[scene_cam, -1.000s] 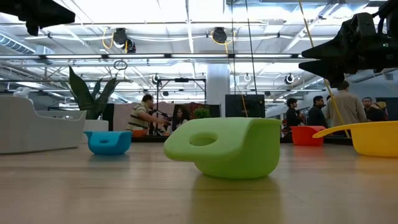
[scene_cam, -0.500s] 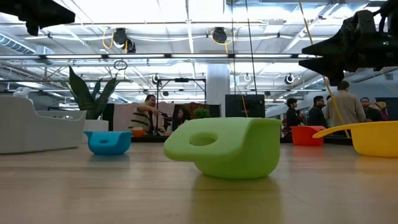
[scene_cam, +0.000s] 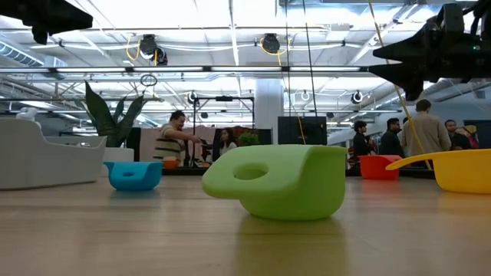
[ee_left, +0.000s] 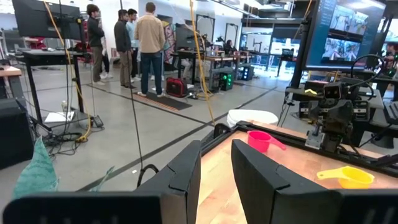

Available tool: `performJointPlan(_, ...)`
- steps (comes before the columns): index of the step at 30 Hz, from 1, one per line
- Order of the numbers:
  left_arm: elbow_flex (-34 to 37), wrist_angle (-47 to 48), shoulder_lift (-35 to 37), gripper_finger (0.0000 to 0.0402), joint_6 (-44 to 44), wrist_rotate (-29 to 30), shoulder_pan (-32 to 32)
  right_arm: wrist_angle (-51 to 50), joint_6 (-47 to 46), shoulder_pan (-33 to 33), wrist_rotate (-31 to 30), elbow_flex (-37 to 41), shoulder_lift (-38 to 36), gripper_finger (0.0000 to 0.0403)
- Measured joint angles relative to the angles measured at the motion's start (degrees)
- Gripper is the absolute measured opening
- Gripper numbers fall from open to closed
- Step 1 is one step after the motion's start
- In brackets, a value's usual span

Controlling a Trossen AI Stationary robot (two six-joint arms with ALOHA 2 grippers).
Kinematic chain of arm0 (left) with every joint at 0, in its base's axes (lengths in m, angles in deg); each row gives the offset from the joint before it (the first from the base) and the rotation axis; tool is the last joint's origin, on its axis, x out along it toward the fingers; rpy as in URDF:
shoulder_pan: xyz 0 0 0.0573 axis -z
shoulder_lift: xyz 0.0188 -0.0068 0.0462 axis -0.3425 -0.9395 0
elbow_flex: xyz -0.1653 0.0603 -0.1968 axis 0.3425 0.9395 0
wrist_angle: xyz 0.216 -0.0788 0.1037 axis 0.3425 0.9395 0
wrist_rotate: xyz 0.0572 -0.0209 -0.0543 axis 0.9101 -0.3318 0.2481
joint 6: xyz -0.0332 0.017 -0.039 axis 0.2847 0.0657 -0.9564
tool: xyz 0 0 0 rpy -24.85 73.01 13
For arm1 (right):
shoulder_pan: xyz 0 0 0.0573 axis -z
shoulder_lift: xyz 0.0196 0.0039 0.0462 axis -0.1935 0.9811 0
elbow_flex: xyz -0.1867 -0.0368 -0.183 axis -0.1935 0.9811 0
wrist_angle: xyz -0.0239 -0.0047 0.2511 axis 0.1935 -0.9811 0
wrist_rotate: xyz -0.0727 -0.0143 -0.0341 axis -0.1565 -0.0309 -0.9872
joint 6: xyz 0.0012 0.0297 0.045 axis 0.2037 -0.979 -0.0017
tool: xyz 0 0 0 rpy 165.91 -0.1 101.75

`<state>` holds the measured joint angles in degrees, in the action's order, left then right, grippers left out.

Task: Nest measuring cups in basket
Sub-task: Move the top light blue measuring cup to the top left of the table

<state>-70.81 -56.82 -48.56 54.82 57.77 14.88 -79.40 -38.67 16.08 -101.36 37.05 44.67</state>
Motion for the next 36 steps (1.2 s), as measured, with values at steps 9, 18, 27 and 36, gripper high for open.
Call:
performJointPlan(9, 0.4, -4.1, 0.0, 0.0093, -6.8, -6.6, 0.0, 2.2, 0.0, 0.0, 0.0, 0.0, 0.0, 0.0199)
performJointPlan(18, 17.3, -28.3, -4.1, 0.0093, -4.7, -21.9, 0.0, 5.7, 0.0, 0.0, 0.0, 0.0, 0.0, 0.0199)
performJointPlan(27, 21.6, -41.6, -14.0, 0.0093, -3.5, -23.9, 0.0, 10.6, -7.6, 0.0, 0.0, 0.0, 0.0, 0.0199)
performJointPlan(36, 21.6, -53.9, -22.0, 0.0093, 6.3, -21.4, -1.4, 13.7, -3.8, 0.0, 1.4, -2.1, 0.2, 0.0199)
